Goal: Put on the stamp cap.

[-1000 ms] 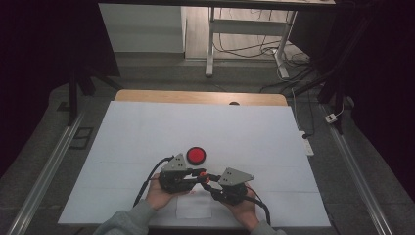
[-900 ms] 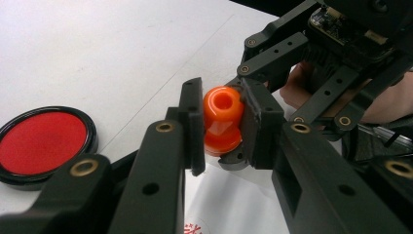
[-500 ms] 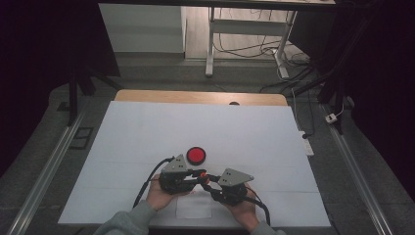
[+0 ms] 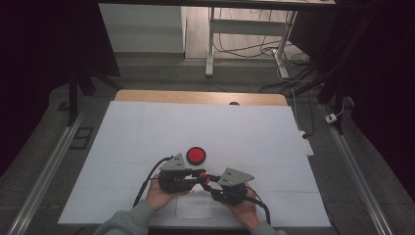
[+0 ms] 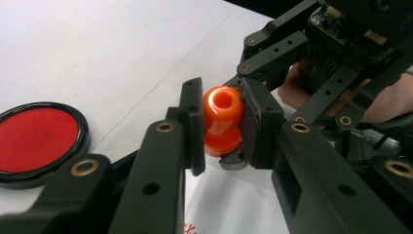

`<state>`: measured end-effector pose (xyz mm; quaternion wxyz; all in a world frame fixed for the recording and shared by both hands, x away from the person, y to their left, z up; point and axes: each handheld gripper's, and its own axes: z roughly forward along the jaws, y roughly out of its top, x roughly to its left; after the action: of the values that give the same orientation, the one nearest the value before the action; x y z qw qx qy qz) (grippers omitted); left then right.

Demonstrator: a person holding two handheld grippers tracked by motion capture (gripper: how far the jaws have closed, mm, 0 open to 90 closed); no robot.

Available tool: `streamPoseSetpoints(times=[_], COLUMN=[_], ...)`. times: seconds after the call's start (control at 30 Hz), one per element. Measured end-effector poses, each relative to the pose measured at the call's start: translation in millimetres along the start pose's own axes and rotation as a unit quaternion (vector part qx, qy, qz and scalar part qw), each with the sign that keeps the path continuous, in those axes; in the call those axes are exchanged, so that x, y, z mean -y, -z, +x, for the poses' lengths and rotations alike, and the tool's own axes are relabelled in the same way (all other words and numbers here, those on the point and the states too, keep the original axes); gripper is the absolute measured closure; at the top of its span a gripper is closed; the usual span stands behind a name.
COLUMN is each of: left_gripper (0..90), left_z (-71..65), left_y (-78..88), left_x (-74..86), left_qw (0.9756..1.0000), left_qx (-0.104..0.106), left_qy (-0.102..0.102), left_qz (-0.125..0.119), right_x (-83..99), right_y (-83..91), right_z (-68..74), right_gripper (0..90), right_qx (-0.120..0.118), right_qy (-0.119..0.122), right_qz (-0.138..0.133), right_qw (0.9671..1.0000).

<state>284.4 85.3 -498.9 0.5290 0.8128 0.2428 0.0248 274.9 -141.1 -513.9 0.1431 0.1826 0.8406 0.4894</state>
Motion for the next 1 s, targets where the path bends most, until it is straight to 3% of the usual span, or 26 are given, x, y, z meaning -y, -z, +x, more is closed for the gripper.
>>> streamPoseSetpoints(times=[1.0], left_gripper=[72.4], left_z=[-1.8], left_y=[1.4], left_x=[-3.5], left_qw=[0.9999], left_qx=[-0.011], left_qy=[-0.008], left_qz=[-0.007], right_x=[1.4], right_y=[0.3], right_z=[-3.5], right_gripper=[60.9], right_qx=[-0.001], right_qy=[-0.008], right_qz=[-0.01], right_qw=[0.9999])
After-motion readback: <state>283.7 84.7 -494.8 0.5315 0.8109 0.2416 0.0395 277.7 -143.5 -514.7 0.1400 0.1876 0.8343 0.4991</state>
